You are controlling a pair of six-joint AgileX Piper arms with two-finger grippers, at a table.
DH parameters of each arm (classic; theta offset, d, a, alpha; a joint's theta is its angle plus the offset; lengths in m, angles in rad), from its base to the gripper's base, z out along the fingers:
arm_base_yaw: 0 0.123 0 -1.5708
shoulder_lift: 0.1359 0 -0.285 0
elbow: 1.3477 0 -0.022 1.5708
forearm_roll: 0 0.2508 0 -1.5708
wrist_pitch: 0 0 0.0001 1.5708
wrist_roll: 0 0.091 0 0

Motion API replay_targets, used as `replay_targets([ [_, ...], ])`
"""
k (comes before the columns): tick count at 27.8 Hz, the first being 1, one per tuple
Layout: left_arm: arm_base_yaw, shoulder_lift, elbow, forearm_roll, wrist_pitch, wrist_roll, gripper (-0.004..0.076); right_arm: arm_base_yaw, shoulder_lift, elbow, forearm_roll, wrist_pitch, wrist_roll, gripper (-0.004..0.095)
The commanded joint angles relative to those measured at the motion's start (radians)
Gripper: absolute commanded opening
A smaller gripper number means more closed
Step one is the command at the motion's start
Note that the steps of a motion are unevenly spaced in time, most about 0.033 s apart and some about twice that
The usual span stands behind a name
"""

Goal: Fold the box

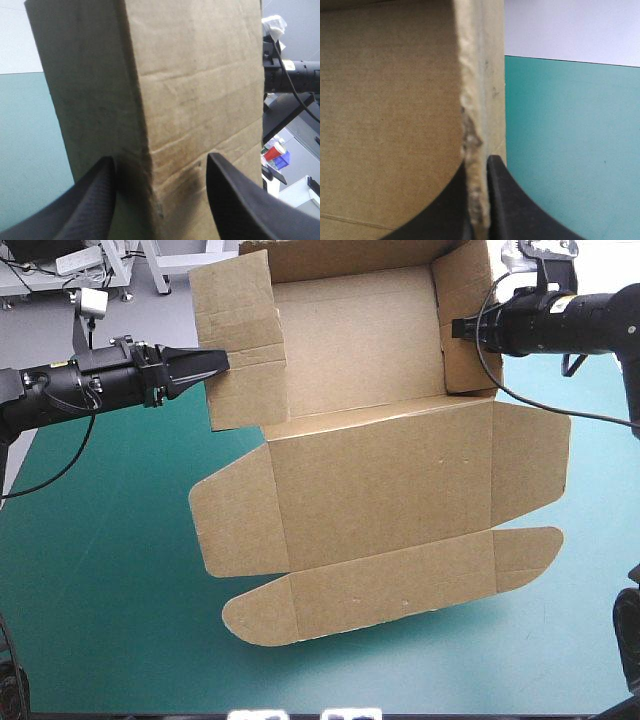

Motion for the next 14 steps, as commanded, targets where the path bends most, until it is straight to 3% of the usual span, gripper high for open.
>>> replay_targets([
  [1, -0.006, -0.034, -0.032, -0.062, 0.039, -0.005, 0.0398, -0.005, -0.035, -0.027, 0.074, -0.074, 0.006, -0.0014],
  [14, -0.006, -0.034, -0.032, 0.095, 0.006, -0.089, 0.0398, 0.164, -0.033, -0.027, -0.114, -0.121, 0.081, -0.0008],
])
